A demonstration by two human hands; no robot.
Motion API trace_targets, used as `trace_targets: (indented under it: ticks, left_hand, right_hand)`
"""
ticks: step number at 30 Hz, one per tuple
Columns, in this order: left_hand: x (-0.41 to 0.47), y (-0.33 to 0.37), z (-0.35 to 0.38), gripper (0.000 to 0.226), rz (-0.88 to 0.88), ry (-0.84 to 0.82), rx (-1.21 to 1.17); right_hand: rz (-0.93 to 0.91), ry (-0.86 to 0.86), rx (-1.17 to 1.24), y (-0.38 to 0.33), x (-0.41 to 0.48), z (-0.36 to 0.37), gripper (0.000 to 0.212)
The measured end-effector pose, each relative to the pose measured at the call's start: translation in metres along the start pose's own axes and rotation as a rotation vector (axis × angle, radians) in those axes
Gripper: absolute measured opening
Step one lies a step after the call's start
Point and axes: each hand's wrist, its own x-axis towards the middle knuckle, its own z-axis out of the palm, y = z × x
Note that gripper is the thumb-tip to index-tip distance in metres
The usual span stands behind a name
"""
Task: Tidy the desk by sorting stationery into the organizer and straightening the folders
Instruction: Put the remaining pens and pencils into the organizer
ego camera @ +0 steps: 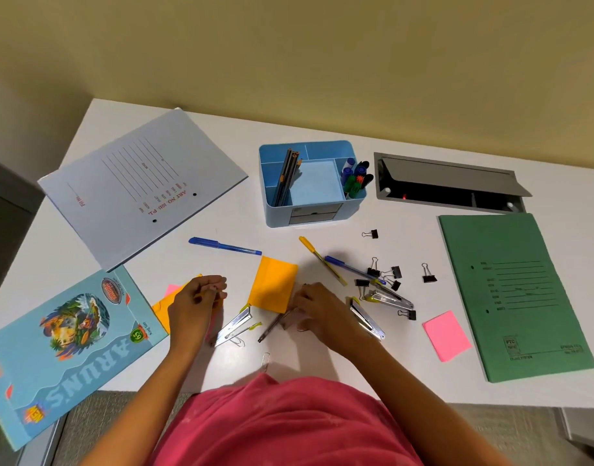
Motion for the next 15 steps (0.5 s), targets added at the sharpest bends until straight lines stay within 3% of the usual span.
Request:
trace_targets:
  ticks: [7, 11, 15]
  left_hand:
    - [-0.001, 0.001, 0.001, 0.026, 0.015, 0.003, 0.016]
    - [-0.002, 0.0, 0.0, 0.025, 0.036, 0.026, 0.035]
    - [-0.004, -0.001, 0.004, 0.024, 0.095, 0.06, 0.165]
  right_hand:
    - [-0.059, 0.164, -0.008, 0.003, 0.001, 0.005, 0.025]
    - [-0.056, 0.419, 0.176, -0.005, 0.016, -0.028, 0.03]
    - [-0.054, 0.774, 0.12, -0.016, 0.049, -0.072, 0.032]
